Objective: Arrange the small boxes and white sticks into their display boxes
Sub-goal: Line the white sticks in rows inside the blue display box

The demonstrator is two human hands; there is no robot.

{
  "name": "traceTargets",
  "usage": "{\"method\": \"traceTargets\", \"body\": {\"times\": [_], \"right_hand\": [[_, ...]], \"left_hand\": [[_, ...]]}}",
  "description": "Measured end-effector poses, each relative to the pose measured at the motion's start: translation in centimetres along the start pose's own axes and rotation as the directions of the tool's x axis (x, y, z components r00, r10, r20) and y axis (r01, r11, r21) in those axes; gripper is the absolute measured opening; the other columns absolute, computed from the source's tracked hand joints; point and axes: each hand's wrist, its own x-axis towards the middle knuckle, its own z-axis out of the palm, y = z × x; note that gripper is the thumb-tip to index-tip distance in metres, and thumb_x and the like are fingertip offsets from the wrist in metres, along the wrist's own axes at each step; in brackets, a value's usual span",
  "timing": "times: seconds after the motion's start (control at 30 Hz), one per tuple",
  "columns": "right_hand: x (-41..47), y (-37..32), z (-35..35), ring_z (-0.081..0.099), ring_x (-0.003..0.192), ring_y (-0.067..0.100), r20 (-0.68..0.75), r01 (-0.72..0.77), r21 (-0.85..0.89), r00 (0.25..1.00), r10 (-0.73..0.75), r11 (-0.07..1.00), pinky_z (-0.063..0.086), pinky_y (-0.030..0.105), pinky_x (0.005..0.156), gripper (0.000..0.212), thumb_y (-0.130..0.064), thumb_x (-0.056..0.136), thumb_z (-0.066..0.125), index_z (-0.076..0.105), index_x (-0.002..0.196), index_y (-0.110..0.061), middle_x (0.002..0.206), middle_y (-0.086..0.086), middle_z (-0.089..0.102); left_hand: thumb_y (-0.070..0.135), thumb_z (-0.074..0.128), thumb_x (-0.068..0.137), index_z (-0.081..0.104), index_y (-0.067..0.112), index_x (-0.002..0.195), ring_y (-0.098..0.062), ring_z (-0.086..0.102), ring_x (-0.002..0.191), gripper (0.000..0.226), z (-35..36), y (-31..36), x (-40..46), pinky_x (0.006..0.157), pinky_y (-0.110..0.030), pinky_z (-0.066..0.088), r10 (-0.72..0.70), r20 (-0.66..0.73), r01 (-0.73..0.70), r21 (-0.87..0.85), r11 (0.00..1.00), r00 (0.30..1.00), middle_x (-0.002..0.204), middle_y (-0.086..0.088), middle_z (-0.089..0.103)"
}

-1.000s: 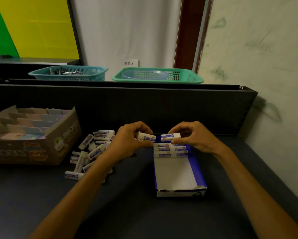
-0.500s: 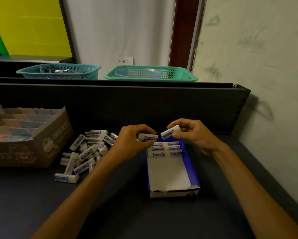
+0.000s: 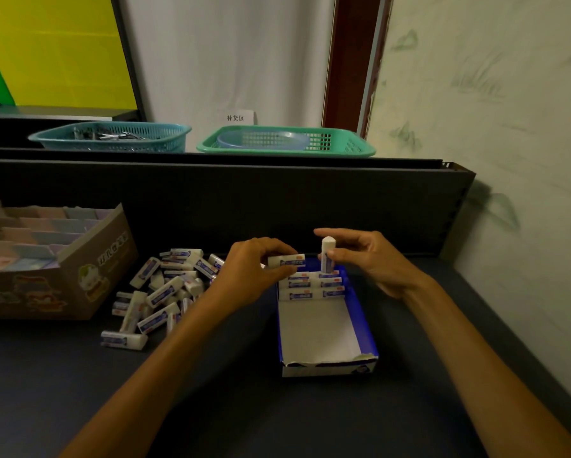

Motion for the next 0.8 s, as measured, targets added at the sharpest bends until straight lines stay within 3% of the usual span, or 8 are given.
{"method": "traceTargets", "body": {"times": [0.1, 0.23, 0.37, 0.63, 0.8], "right_hand": [[0.1, 0.0, -0.1, 0.063, 0.107, 0.01, -0.014, 0.027, -0.074, 1.0, -0.028, 0.997, 0.055, 0.025, 0.082, 0.04, -0.01, 0.087, 0.061, 0.055, 0.123, -0.026, 0.115, -0.003, 0.061], [0.1, 0.4, -0.4, 0.062, 0.105, 0.006, 0.027, 0.072, -0.3, 0.997, -0.067, 0.951, 0.054, 0.024, 0.083, 0.026, -0.016, 0.086, 0.064, 0.059, 0.11, -0.026, 0.112, -0.006, 0.063], [0.1, 1.0, -0.5, 0.061, 0.105, 0.006, 0.12, 0.1, -0.46, 0.992, -0.05, 0.882, 0.053, 0.028, 0.087, 0.025, -0.021, 0.087, 0.065, 0.061, 0.11, -0.029, 0.112, -0.007, 0.063], [0.3, 1.2, -0.8, 0.06, 0.098, -0.003, 0.183, 0.068, -0.57, 0.982, 0.046, 0.819, 0.049, 0.018, 0.084, 0.021, -0.018, 0.086, 0.067, 0.065, 0.105, -0.025, 0.101, -0.016, 0.063], [0.3, 1.3, -0.7, 0.06, 0.097, -0.001, 0.207, 0.083, -0.608, 0.977, 0.057, 0.79, 0.05, 0.025, 0.088, 0.019, -0.021, 0.086, 0.067, 0.065, 0.102, -0.031, 0.103, -0.014, 0.064]], "left_hand": [[0.024, 0.066, 0.085, 0.061, 0.026, 0.11, 0.027, 0.044, 0.078, 0.026, 0.2, 0.4, 0.0, 0.066, 0.005, 0.036, 0.005, 0.025, -0.006, 0.027, 1.0, 1.0, 0.086, 0.024, 0.049], [0.025, 0.066, 0.084, 0.062, 0.026, 0.11, 0.014, 0.053, 0.081, 0.026, 0.7, 0.4, 0.2, 0.062, -0.005, 0.043, -0.003, 0.082, 0.002, 0.014, 1.0, 0.997, 0.101, 0.013, 0.063], [0.024, 0.069, 0.081, 0.064, 0.024, 0.105, 0.011, 0.055, 0.082, 0.025, 1.0, 0.5, 0.3, 0.066, -0.006, 0.045, 0.006, 0.133, -0.009, 0.018, 1.0, 0.991, 0.1, 0.011, 0.065], [0.023, 0.071, 0.08, 0.065, 0.02, 0.106, 0.007, 0.049, 0.076, 0.026, 1.7, 0.6, 0.5, 0.064, -0.006, 0.039, 0.022, 0.237, -0.066, 0.179, 0.982, 0.971, 0.104, 0.006, 0.064], [0.025, 0.069, 0.083, 0.065, 0.019, 0.11, 0.004, 0.048, 0.077, 0.028, 1.8, 0.6, 0.7, 0.06, -0.005, 0.036, 0.013, 0.311, -0.093, 0.245, 0.965, 0.95, 0.107, 0.004, 0.065]]}}
